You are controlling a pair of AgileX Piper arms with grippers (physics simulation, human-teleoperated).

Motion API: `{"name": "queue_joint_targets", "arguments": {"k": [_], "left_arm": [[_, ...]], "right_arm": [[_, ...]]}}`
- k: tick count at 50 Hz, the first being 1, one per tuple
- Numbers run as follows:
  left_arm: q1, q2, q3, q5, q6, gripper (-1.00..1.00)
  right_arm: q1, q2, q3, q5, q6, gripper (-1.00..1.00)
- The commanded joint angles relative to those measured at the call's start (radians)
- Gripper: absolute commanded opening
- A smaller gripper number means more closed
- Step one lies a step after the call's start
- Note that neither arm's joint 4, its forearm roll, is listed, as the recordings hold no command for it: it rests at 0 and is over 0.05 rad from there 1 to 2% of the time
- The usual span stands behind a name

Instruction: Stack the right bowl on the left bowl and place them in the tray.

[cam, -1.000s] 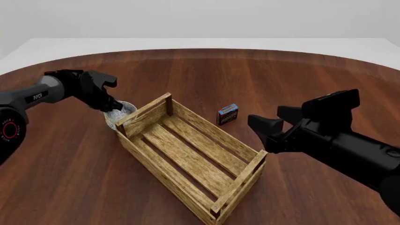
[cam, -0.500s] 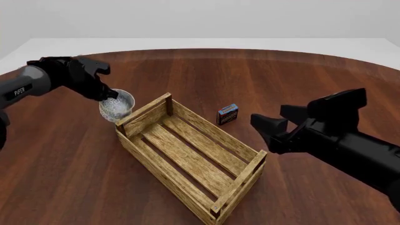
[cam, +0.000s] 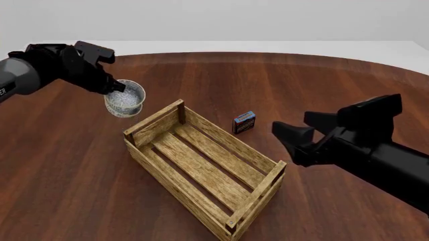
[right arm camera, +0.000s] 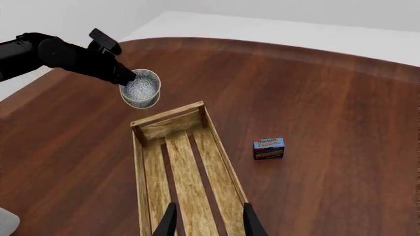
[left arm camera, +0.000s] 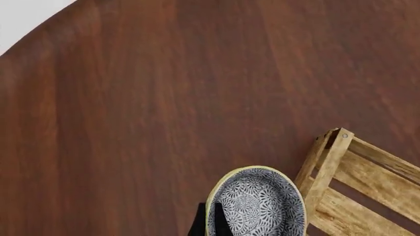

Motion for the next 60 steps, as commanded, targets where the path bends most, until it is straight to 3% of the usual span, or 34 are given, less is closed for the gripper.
{"name": "queue_joint_targets", "arguments": {"k": [1,22,40,60], "left_arm": [[-0.050,-0.069,-0.006,0.027,-0.096,-1.00],[-0.176,-0.123,0.037,0.030,-0.125,-1.00],[-0.318,-0.128,0.090,0.030,-0.193,-1.00],[-0.390,-0.107,0.141,-0.002,-0.225,-1.00]], "right_arm": [[0.003,-0.018,0.000,0.010,-0.001,1.00],[0.008,-0.018,0.001,0.010,0.000,1.00],[0.005,-0.022,0.000,0.014,0.000,1.00],[0.006,-0.026,0.000,0.018,-0.004,1.00]]}}
